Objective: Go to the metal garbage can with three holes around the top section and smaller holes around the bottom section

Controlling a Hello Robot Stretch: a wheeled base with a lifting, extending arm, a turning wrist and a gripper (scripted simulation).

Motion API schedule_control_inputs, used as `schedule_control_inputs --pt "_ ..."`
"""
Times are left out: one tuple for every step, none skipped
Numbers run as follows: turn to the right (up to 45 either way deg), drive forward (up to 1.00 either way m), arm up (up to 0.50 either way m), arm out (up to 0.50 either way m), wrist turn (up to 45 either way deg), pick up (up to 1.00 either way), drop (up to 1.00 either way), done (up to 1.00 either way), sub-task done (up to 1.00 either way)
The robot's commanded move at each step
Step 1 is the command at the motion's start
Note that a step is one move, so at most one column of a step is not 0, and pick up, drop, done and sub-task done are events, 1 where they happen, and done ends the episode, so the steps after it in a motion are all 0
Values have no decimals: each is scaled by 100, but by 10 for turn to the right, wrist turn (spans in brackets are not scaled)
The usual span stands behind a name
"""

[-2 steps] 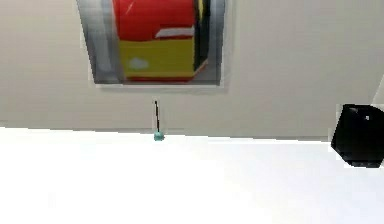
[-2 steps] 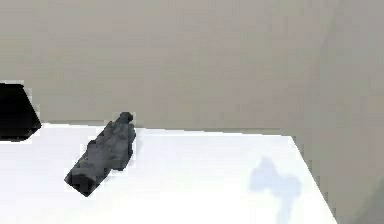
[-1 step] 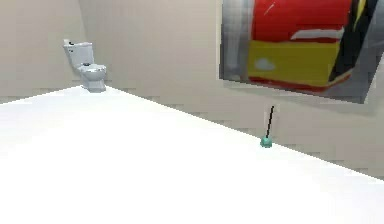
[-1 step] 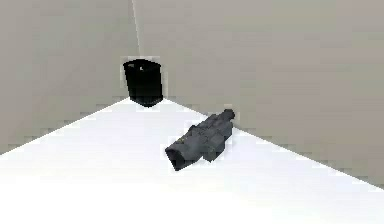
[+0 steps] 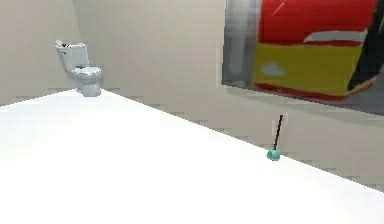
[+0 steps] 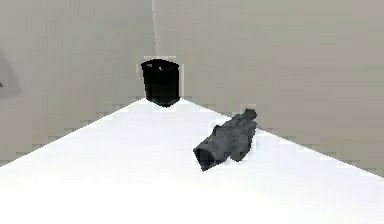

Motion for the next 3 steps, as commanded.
schedule_control_inputs --pt "-390 0 0 0 0 0 0 0 0" --pt "0 75 0 0 0 0 0 0 0" --pt "-450 0 0 0 0 0 0 0 0"
